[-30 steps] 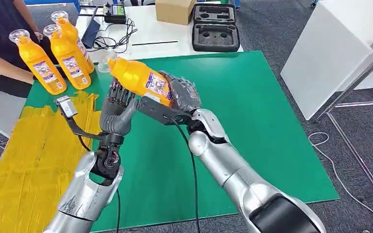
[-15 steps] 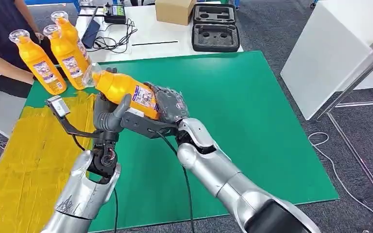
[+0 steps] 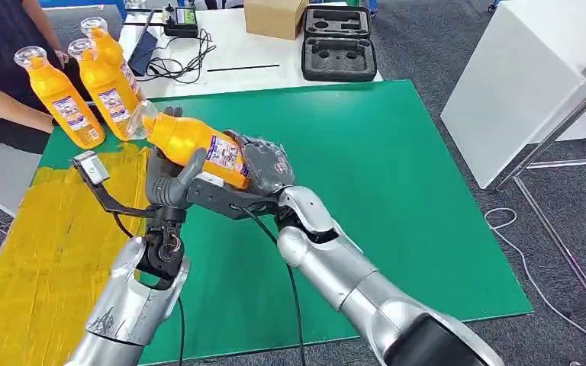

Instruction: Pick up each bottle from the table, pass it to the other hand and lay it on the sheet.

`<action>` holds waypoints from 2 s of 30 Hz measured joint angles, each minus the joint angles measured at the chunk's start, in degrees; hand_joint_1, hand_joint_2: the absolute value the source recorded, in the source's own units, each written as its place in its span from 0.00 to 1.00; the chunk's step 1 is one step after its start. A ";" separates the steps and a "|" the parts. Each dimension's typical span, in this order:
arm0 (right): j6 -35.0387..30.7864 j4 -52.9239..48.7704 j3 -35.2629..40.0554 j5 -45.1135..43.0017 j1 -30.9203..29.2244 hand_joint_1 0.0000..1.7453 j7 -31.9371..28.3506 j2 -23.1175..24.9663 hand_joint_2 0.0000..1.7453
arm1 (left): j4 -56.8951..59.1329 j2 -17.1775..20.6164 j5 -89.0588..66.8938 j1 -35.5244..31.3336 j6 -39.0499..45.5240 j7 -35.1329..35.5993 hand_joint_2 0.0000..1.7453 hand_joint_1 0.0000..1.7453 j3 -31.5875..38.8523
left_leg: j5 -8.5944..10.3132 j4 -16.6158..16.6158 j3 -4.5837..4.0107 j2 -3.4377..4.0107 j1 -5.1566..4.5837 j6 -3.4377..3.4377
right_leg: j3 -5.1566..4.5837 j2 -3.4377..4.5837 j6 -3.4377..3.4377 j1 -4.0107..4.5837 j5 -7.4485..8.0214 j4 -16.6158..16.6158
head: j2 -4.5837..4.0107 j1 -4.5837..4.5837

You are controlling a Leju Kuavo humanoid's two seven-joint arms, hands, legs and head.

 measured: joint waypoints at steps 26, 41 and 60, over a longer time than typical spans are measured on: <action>6.19 -5.22 13.02 0.79 -2.40 1.00 10.51 0.22 1.00 | -6.27 0.94 -6.78 7.20 4.31 0.68 1.00 0.69 3.91 | 0.00 -0.01 -0.01 0.01 0.00 0.00 | -0.03 0.01 -0.01 -0.01 -0.01 0.00 | 0.00 -0.02; 6.08 -5.46 20.83 -4.13 -4.92 1.00 12.37 0.28 1.00 | -9.88 0.94 -6.73 11.40 5.40 0.35 1.00 1.00 3.91 | -0.01 -0.01 -0.01 0.02 0.00 -0.01 | -0.06 0.01 -0.02 0.00 -0.01 0.00 | 0.00 -0.02; 6.95 -4.11 22.45 -3.67 -3.56 0.00 13.51 0.26 0.00 | -11.10 0.94 -5.75 13.40 5.70 0.44 1.00 1.00 4.24 | -0.01 -0.01 -0.02 0.02 0.00 -0.01 | -0.07 0.01 -0.03 0.00 -0.02 -0.01 | 0.00 0.00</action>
